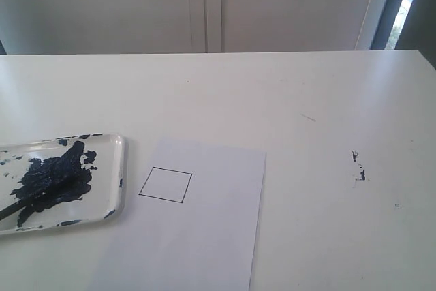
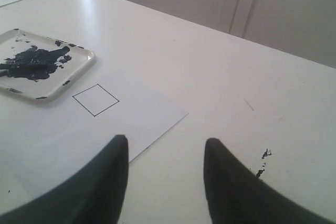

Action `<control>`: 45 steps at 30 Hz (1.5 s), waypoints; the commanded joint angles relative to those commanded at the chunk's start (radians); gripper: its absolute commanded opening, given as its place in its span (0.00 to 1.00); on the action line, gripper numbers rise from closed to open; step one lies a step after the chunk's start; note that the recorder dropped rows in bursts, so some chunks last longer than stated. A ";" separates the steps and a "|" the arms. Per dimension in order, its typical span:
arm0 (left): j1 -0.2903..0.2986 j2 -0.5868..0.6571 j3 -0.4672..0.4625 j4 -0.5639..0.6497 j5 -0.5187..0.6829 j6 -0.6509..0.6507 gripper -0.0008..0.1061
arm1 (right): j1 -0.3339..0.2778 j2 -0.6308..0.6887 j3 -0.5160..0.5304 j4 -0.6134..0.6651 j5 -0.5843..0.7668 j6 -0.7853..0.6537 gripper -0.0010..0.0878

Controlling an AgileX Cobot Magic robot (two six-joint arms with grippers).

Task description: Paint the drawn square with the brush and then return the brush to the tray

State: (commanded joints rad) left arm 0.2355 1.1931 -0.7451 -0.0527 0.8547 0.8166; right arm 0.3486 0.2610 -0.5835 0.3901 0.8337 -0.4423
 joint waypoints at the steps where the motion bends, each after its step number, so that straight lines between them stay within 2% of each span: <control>1: 0.024 0.013 0.000 -0.039 -0.004 0.034 0.01 | 0.000 0.000 0.000 0.000 0.002 0.000 0.50; 5: 0.092 0.056 0.000 -0.108 -0.021 0.123 0.01 | 0.000 0.000 0.000 -0.002 0.006 0.000 0.50; 9: 0.131 0.102 0.000 -0.034 -0.036 0.214 0.01 | 0.000 0.000 0.000 -0.002 0.010 0.000 0.50; 12: 0.141 0.126 0.000 0.027 -0.053 0.339 0.01 | 0.000 0.000 0.000 -0.002 0.010 0.000 0.50; 15: 0.141 0.158 0.002 0.034 -0.102 0.438 0.01 | 0.000 0.000 0.000 -0.002 0.010 0.000 0.50; 18: 0.141 0.206 0.004 0.002 -0.198 0.457 0.01 | 0.000 0.000 0.000 -0.002 0.010 0.000 0.50; 22: 0.141 0.260 0.004 -0.008 -0.186 0.462 0.01 | 0.000 0.000 0.000 -0.002 0.004 0.000 0.50; 24: 0.141 0.262 0.004 -0.010 -0.184 0.466 0.12 | 0.000 0.000 0.000 -0.002 0.004 0.000 0.50; 27: 0.141 0.262 0.004 -0.010 -0.199 0.466 0.45 | 0.000 0.000 0.000 -0.002 0.004 0.000 0.50; 28: 0.141 0.262 0.004 -0.010 -0.207 0.462 0.53 | 0.000 0.000 0.000 -0.002 0.004 0.000 0.50; 29: 0.141 0.263 0.004 -0.010 -0.218 0.462 0.58 | 0.000 0.000 0.000 -0.002 0.004 0.000 0.50; 32: 0.141 0.263 0.018 -0.017 -0.247 0.435 0.58 | 0.000 0.000 0.000 -0.002 0.004 0.000 0.50; 37: 0.141 0.295 0.095 0.019 -0.344 0.436 0.56 | 0.000 0.000 0.000 -0.002 0.004 0.000 0.50; 45: 0.141 0.336 0.103 0.026 -0.422 0.436 0.56 | 0.000 0.000 0.000 -0.002 0.004 0.000 0.50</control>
State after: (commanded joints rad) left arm 0.3764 1.5288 -0.6419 -0.0272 0.4330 1.2524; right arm 0.3486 0.2610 -0.5835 0.3878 0.8374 -0.4423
